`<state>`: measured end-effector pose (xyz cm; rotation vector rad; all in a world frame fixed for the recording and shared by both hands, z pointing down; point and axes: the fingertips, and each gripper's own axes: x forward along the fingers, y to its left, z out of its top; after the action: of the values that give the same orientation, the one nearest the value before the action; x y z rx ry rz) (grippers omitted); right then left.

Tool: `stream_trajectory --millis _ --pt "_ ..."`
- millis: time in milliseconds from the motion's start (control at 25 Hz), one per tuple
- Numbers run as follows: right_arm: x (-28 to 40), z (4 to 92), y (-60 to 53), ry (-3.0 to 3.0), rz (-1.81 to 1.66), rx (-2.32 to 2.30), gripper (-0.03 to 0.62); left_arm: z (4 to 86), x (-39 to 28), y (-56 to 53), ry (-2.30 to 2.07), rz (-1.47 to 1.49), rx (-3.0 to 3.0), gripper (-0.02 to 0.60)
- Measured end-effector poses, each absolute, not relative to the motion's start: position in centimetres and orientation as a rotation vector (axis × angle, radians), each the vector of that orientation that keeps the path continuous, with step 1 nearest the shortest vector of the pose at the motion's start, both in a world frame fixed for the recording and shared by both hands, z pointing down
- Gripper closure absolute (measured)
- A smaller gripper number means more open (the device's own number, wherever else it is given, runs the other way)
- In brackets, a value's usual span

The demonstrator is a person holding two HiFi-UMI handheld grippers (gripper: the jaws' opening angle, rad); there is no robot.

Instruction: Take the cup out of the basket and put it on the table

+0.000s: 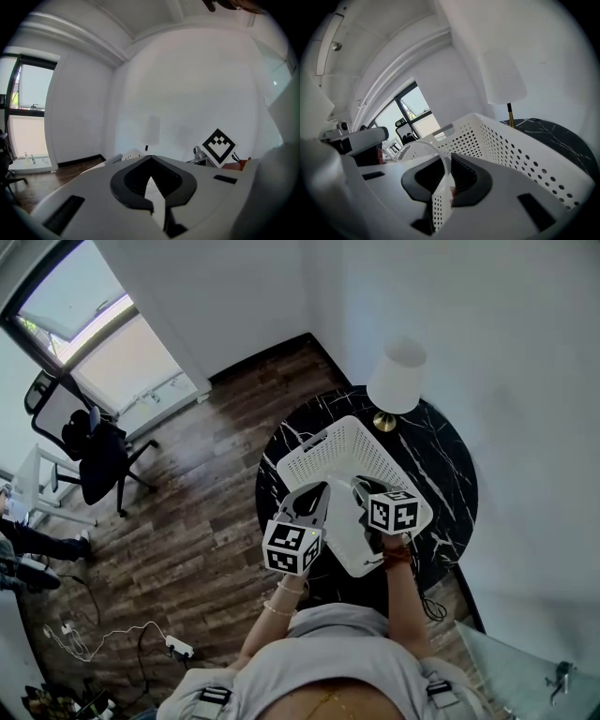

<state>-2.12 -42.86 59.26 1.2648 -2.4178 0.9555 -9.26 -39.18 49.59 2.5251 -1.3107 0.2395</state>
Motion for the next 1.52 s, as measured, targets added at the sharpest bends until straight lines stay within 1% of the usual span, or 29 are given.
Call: stream_trajectory --millis 840,1520 --pt "1.9 53.8 -41.6 -2.509 0.862 1.412 0.553 49.2 -6.4 -38.9 -1.289 0.258 2.558 0.577" --pt "3.6 49.2 -40.5 -2.598 0.753 1.473 0.553 48.3 -6.2 -38.7 -1.327 0.244 2.561 0.577"
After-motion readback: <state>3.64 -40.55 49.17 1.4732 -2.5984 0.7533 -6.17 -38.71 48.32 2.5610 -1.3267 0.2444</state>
